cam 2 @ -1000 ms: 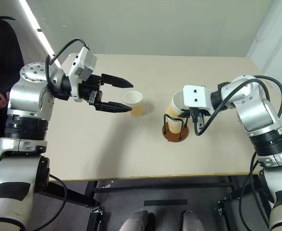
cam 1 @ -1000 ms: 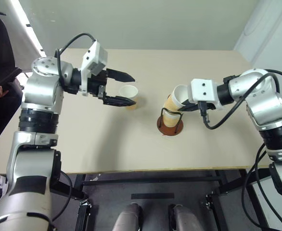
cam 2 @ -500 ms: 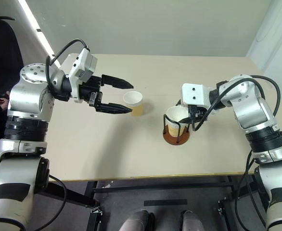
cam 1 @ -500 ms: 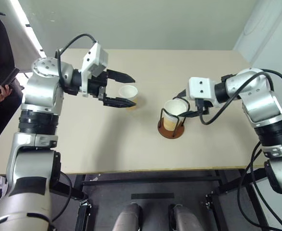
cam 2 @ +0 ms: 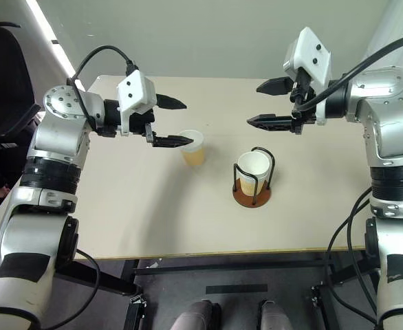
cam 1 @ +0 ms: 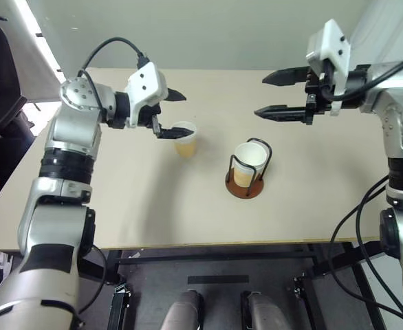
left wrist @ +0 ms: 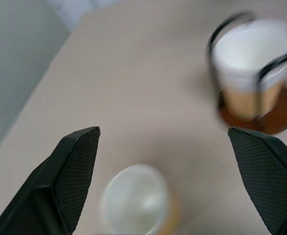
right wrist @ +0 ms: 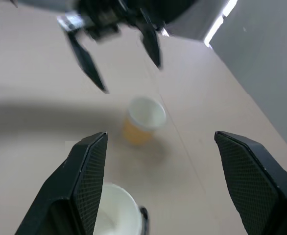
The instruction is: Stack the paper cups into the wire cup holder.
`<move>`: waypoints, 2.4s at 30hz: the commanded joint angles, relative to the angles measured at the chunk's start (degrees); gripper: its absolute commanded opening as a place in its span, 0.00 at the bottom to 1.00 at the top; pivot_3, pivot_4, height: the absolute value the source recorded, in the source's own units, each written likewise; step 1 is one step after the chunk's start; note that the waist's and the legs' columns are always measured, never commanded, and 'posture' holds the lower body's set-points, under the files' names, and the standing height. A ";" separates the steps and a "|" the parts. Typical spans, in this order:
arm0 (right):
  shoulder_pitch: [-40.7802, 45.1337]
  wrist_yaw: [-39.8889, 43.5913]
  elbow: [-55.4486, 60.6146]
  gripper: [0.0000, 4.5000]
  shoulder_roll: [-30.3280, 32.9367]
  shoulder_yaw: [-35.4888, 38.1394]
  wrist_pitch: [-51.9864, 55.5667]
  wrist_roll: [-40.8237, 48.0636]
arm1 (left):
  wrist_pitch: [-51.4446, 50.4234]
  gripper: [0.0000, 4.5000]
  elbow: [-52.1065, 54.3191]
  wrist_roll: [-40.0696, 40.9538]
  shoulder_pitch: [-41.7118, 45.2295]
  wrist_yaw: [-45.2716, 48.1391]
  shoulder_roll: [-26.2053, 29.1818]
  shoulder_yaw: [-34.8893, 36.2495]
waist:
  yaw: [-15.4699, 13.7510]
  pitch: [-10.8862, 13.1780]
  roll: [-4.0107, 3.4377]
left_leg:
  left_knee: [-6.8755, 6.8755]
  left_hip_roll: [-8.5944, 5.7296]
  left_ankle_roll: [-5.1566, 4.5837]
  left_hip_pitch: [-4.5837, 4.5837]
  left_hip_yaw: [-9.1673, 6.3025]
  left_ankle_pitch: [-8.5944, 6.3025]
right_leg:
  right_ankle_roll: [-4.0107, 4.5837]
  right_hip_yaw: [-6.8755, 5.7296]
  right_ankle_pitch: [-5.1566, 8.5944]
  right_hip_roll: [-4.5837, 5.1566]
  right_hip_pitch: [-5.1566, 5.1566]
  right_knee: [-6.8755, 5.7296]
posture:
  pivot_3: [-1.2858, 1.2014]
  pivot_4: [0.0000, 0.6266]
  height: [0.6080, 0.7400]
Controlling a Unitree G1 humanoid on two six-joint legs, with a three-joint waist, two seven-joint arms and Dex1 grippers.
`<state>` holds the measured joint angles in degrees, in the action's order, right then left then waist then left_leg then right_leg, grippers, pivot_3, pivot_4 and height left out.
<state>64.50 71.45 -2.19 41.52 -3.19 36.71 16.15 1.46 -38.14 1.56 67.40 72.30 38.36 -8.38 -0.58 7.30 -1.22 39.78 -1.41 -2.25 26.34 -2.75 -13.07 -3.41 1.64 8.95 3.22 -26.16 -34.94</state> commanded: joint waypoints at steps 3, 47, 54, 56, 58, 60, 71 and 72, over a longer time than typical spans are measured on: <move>-0.88 -1.10 5.88 0.78 2.06 2.88 4.66 5.03 | 12.18 1.00 -6.85 -8.24 4.18 -3.30 0.92 -4.17 | -0.01 0.00 0.00 | -0.04 0.00 0.02 0.02 0.02 -0.01 | 0.01 0.00 0.02 0.00 -0.05 0.00 | 0.52 0.24 1.00; -12.01 -5.39 14.88 0.79 12.70 7.50 9.42 17.84 | 27.46 0.01 -31.80 -26.06 10.69 -13.43 -5.45 -13.79 | -0.57 -0.01 0.01 | 0.27 -0.05 0.10 0.14 0.09 -0.04 | -0.30 0.01 -0.15 -0.15 -0.21 -0.36 | 0.52 0.24 1.00; -15.40 -0.74 12.71 0.79 17.55 5.46 3.88 14.53 | 24.27 0.01 -28.42 -18.89 12.92 -2.15 -6.16 -9.08 | -0.80 -0.01 0.02 | 0.29 0.00 0.08 0.18 0.02 -0.04 | -0.25 0.05 -0.11 -0.02 -0.23 -0.36 | 0.52 0.24 1.00; -16.48 0.81 12.76 0.79 18.92 4.80 2.68 13.72 | 22.75 0.01 -26.86 -16.72 13.96 1.57 -6.69 -7.77 | -0.90 -0.01 0.02 | 0.27 -0.02 0.07 0.19 0.07 -0.05 | -0.26 0.02 -0.11 -0.08 -0.22 -0.34 | 0.52 0.24 1.00; -17.78 2.33 13.27 0.79 20.17 4.29 1.98 13.30 | 20.44 0.01 -24.97 -14.25 14.92 5.65 -7.30 -6.46 | -0.91 -0.01 0.02 | 0.27 -0.07 0.05 0.20 0.11 -0.05 | -0.25 -0.03 -0.11 -0.16 -0.22 -0.31 | 0.52 0.24 1.00; -18.92 3.31 13.75 0.79 20.95 4.00 1.39 12.90 | 17.80 0.01 -23.10 -12.08 15.61 9.23 -7.77 -5.43 | -0.85 -0.01 0.02 | 0.31 0.02 0.02 0.25 -0.01 -0.08 | -0.30 0.08 -0.12 0.02 -0.23 -0.31 | 0.52 0.24 1.00; -21.91 1.18 17.06 0.79 20.15 4.23 2.09 12.61 | 3.39 0.01 -15.61 0.37 21.77 20.20 -10.72 -5.14 | -0.55 0.00 -0.01 | 0.35 0.10 -0.21 0.34 0.18 -0.17 | -0.71 0.09 -0.33 0.04 -0.27 -0.22 | 0.52 0.24 1.00; -22.41 0.75 17.60 0.79 20.03 4.46 2.30 12.71 | 2.60 0.01 -15.19 1.60 21.96 20.20 -10.68 -6.08 | -0.52 0.00 0.00 | 0.35 0.07 -0.22 0.33 0.20 -0.17 | -0.75 0.10 -0.36 0.01 -0.25 -0.20 | 0.52 0.24 1.00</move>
<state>42.04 73.21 13.49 61.40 -0.68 38.75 28.10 5.68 -55.12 0.61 87.70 90.39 27.55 -13.91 -1.10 7.30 -1.22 40.11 -1.34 -2.47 26.66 -2.55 -13.24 -4.17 1.72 8.59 3.22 -26.41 -35.12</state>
